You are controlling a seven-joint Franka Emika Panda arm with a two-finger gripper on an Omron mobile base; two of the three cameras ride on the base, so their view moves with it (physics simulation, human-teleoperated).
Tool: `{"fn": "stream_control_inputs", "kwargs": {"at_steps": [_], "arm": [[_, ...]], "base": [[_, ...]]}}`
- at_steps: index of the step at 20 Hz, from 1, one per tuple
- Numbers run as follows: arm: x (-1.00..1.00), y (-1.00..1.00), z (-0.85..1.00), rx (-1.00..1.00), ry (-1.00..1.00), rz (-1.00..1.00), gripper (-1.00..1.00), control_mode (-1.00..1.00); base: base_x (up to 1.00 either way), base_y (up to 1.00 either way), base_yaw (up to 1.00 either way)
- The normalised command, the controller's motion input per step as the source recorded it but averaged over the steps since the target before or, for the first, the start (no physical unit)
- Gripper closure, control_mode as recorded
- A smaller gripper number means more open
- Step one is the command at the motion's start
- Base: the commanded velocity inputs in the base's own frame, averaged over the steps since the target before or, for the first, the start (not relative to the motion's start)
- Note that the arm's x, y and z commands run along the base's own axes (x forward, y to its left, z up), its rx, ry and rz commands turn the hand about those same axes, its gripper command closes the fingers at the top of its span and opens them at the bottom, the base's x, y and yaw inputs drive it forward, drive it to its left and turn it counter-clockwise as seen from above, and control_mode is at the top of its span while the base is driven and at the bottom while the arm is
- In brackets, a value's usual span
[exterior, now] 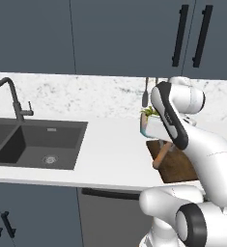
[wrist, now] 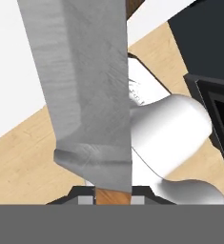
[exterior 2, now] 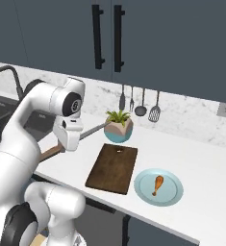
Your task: Pick up the knife from the drawer and place it on the cutting board. Then place the meat from the plate to the cutting board.
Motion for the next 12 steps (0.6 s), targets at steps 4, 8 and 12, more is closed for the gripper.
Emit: {"fn": "stream_control_inputs", "kwargs": {"at_steps": [4,8,12], "arm": [[0.00,0.00,0.00,0.00,0.00,0.00,1.00,1.00],[0.00,0.00,0.00,0.00,0.00,0.00,1.00,1.00],[0.00,-0.44,-0.36,0.00,0.15,0.00,1.00,-1.00]], "base": [[0.27,-0.46,0.00],[-0.01,-0.36,0.00],[0.00,0.00,0.00]]}}
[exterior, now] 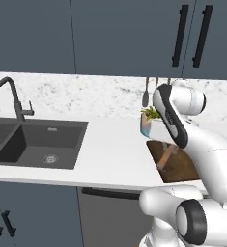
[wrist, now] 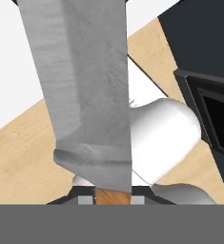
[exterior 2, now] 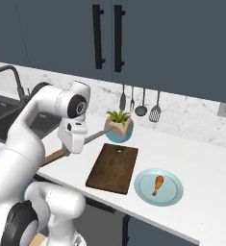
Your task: Pick up the knife from the drawer and place it on the cutting board. Then place the meat from the plate to the cutting board.
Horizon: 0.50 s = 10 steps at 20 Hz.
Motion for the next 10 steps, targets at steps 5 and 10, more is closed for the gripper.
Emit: {"fn": "stream_control_inputs", "kwargs": {"at_steps": [5,10], "arm": [[0.22,-0.37,-0.59,0.00,0.20,0.00,1.00,-1.00],[0.32,-0.07,-0.43,-0.04,0.17,0.01,1.00,-1.00]], "base": [[0.00,0.00,0.00],[0.00,0.00,0.00]]}}
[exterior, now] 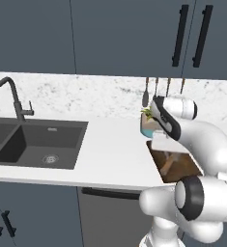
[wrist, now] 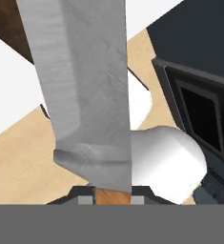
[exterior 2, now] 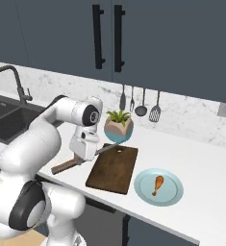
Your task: Pick up the knife from the drawer and place it on the cutting board. Then place the meat from the plate to the cutting board.
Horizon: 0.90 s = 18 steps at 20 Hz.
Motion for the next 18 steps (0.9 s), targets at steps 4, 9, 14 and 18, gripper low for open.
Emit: {"fn": "stream_control_inputs", "kwargs": {"at_steps": [4,9,14,18], "arm": [[0.67,0.00,-0.52,-0.08,0.23,0.07,1.00,-1.00],[0.50,-0.13,-0.40,-0.04,0.12,0.12,1.00,-1.00],[0.31,-0.43,-0.40,0.00,0.00,0.17,1.00,-1.00],[0.09,-0.48,-0.26,0.00,-0.03,0.13,1.00,-1.00]], "base": [[0.00,0.00,0.00],[0.00,0.00,0.00],[0.00,0.00,0.00],[0.00,0.00,0.00]]}}
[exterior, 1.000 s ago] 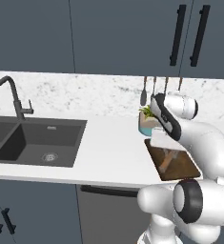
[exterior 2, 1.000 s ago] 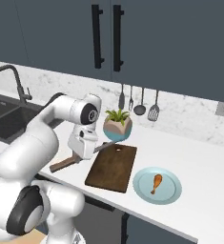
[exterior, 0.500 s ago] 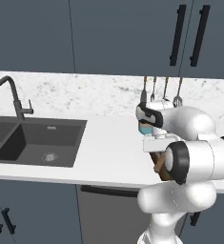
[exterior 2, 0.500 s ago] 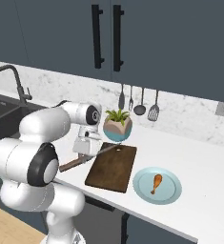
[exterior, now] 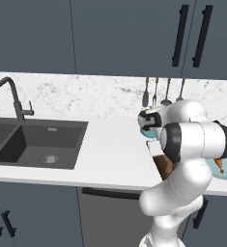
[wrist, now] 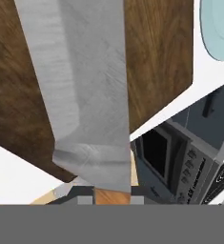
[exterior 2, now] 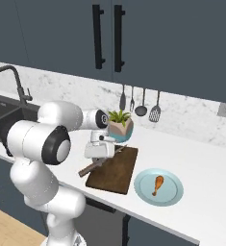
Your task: Pick up the knife from the drawer and place it on the cutting board. Then place the meat from the plate to the cutting board.
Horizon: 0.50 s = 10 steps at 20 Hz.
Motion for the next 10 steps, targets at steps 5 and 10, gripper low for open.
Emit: {"fn": "stream_control_inputs", "kwargs": {"at_steps": [5,10], "arm": [[0.21,-0.20,-0.38,0.00,0.00,0.04,1.00,-1.00],[0.27,0.00,-0.44,0.03,0.00,0.04,1.00,-1.00]], "base": [[0.00,0.00,0.00],[0.00,0.00,0.00]]}}
